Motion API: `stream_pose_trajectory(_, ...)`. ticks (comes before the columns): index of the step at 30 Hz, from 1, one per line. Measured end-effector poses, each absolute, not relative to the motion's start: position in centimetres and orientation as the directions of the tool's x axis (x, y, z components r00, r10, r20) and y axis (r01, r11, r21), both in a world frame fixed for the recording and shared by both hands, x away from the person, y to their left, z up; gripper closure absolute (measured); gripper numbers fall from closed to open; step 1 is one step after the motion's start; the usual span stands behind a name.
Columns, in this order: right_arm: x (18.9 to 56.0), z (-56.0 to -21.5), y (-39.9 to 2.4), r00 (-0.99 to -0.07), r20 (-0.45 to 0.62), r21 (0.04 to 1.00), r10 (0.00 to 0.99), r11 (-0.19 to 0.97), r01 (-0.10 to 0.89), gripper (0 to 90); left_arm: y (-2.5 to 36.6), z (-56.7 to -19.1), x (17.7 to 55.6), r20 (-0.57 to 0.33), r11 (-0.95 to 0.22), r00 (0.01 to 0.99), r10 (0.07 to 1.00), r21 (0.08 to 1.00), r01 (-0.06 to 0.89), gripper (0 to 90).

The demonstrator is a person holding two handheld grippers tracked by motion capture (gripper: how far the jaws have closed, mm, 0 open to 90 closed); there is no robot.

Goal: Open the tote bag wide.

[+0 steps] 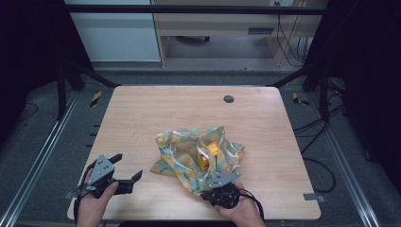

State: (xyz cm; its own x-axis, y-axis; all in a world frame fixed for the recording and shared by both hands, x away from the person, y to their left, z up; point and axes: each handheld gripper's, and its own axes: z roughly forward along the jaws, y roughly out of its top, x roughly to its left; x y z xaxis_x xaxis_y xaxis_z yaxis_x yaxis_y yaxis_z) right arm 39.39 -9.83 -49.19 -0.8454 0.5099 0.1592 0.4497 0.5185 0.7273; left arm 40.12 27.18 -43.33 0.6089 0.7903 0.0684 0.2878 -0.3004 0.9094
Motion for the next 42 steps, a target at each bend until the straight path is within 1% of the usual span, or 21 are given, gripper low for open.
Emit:
stream_pose_trajectory(3,39.4,-49.3,-9.8,-0.847,0.155,0.727,0.509,0.522,0.446,85.6,26.4,-42.4,40.2,0.071,-0.299,0.618,0.783,0.914,0.273,5.6)
stream_pose_trajectory(5,39.5,-49.2,-9.7,-0.845,0.155,0.732,0.512,0.515,0.447,82.4,25.6,-41.6,40.2,0.089,-0.313,0.626,0.775,0.914,0.257,5.8)
stream_pose_trajectory(6,39.4,-49.0,-9.8,-0.844,0.154,0.74,0.515,0.506,0.443,78.8,24.5,-40.7,40.1,0.1,-0.321,0.634,0.767,0.915,0.244,5.8)
stream_pose_trajectory(7,39.4,-49.0,-9.8,-0.844,0.154,0.74,0.515,0.506,0.443,78.8,24.5,-40.7,40.1,0.1,-0.321,0.634,0.767,0.915,0.244,5.8)
stream_pose_trajectory(8,39.3,-48.8,-9.9,-0.846,0.15,0.746,0.512,0.503,0.437,76.8,23.8,-40.2,40.1,0.103,-0.325,0.644,0.758,0.916,0.236,5.8)
stream_pose_trajectory(9,39.2,-48.5,-10.0,-0.84,0.15,0.758,0.522,0.484,0.436,72.3,23.4,-39.9,40.1,0.106,-0.328,0.651,0.752,0.916,0.23,5.8)
stream_pose_trajectory(10,39.2,-48.5,-10.0,-0.84,0.15,0.758,0.522,0.484,0.436,72.3,22.8,-39.4,40.1,0.116,-0.339,0.659,0.743,0.915,0.22,5.8)
stream_pose_trajectory(11,39.0,-48.3,-10.2,-0.839,0.148,0.764,0.524,0.477,0.433,70.0,21.9,-38.9,40.2,0.133,-0.354,0.669,0.731,0.912,0.206,5.8)
stream_pose_trajectory(14,38.5,-47.8,-10.8,-0.833,0.135,0.778,0.536,0.464,0.425,60.9,20.3,-38.0,40.7,0.16,-0.381,0.686,0.71,0.906,0.184,5.7)
stream_pose_trajectory(15,38.5,-47.8,-10.8,-0.833,0.135,0.778,0.536,0.464,0.425,60.9,19.7,-37.7,41.0,0.168,-0.392,0.691,0.703,0.902,0.179,5.7)
stream_pose_trajectory(18,38.1,-47.5,-11.3,-0.827,0.132,0.786,0.547,0.451,0.423,56.1,18.4,-37.0,42.1,0.204,-0.428,0.692,0.693,0.888,0.167,5.8)
stream_pose_trajectory(22,37.9,-47.2,-11.7,-0.822,0.127,0.795,0.556,0.439,0.419,51.7,17.4,-35.9,43.8,0.209,-0.435,0.691,0.691,0.885,0.167,6.7)
stream_pose_trajectory(23,37.7,-47.0,-11.9,-0.822,0.128,0.801,0.556,0.43,0.415,50.2,16.9,-35.3,44.8,0.219,-0.443,0.692,0.688,0.882,0.162,6.7)
stream_pose_trajectory(25,37.6,-46.9,-12.0,-0.823,0.127,0.803,0.553,0.43,0.413,49.4,16.5,-35.0,45.5,0.225,-0.451,0.693,0.685,0.878,0.16,7.0)
stream_pose_trajectory(26,37.5,-46.6,-12.1,-0.824,0.131,0.809,0.552,0.421,0.41,46.7,16.2,-34.8,46.1,0.226,-0.458,0.697,0.68,0.874,0.163,7.1)
stream_pose_trajectory(28,37.4,-46.5,-12.1,-0.824,0.133,0.811,0.551,0.417,0.41,45.8,15.5,-34.7,47.3,0.226,-0.477,0.709,0.668,0.862,0.174,7.1)
stream_pose_trajectory(33,36.8,-44.9,-12.5,-0.803,0.141,0.822,0.579,0.384,0.421,36.9,13.9,-35.3,50.9,0.238,-0.549,0.752,0.615,0.814,0.191,6.2)
stream_pose_trajectory(35,36.7,-44.4,-12.6,-0.8,0.136,0.825,0.584,0.38,0.417,36.1,13.7,-35.6,51.5,0.231,-0.553,0.759,0.609,0.809,0.198,6.1)
stream_pose_trajectory(36,36.5,-43.3,-13.0,-0.793,0.127,0.833,0.596,0.37,0.412,35.2,13.4,-36.1,52.2,0.233,-0.578,0.773,0.59,0.791,0.202,6.1)
stream_pose_trajectory(38,36.4,-43.0,-13.1,-0.789,0.127,0.834,0.602,0.365,0.413,35.1,13.1,-36.6,52.7,0.227,-0.587,0.781,0.582,0.781,0.211,6.1)
stream_pose_trajectory(42,36.6,-40.4,-14.0,-0.77,0.106,0.846,0.63,0.349,0.402,34.1,12.4,-37.9,53.2,0.22,-0.614,0.804,0.553,0.759,0.214,5.2)
